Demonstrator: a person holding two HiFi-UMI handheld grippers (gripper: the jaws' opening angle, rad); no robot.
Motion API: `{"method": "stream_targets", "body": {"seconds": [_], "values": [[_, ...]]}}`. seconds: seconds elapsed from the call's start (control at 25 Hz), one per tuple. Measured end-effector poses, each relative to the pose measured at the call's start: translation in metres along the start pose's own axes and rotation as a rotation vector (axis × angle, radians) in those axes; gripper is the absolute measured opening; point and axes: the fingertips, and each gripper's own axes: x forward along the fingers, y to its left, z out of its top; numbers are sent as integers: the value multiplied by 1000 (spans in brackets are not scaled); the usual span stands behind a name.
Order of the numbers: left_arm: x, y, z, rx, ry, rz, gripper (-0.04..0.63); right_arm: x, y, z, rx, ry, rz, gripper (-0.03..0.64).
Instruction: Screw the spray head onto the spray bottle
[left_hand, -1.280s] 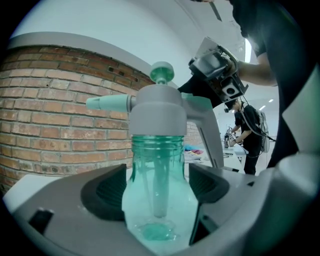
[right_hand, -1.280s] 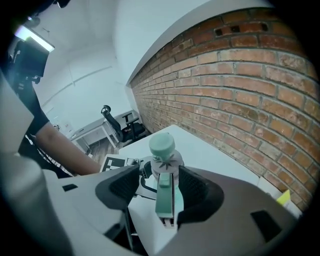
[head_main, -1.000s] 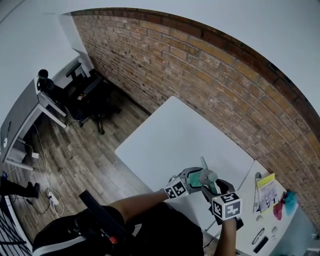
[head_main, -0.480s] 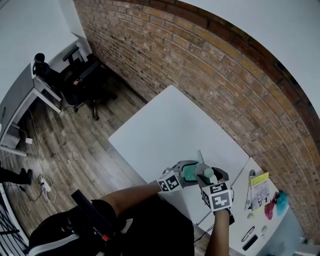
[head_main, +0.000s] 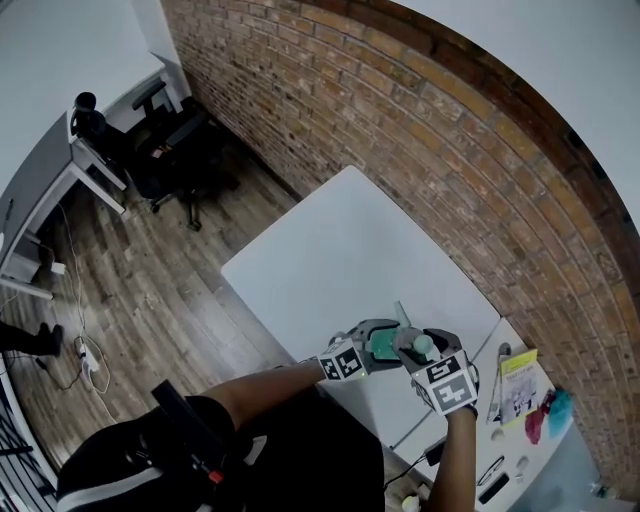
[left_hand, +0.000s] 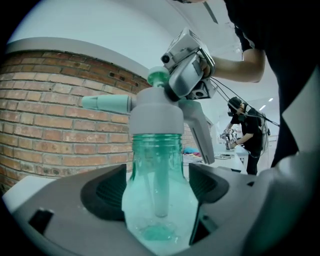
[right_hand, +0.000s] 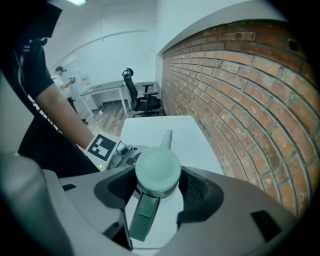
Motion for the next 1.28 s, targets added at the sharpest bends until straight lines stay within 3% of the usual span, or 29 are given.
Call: {"method": "stream_targets", "body": {"seconds": [0.24, 0.64, 0.96, 1.08, 1.28], "values": [[0, 0, 1, -5, -3, 1, 385, 0, 5, 0, -165, 26, 98, 258], [1, -1, 0, -5, -2, -2, 386, 1, 10, -6, -563, 125, 228, 258], [1, 0, 1, -1, -5, -1, 387, 1, 12, -8, -719, 164, 287, 258], [0, 0, 0, -3, -7, 2, 386, 3, 12, -7, -719, 177, 287, 258], [1, -2, 2, -4, -11, -3, 386, -11, 13, 7, -533, 84, 257, 268]]}}
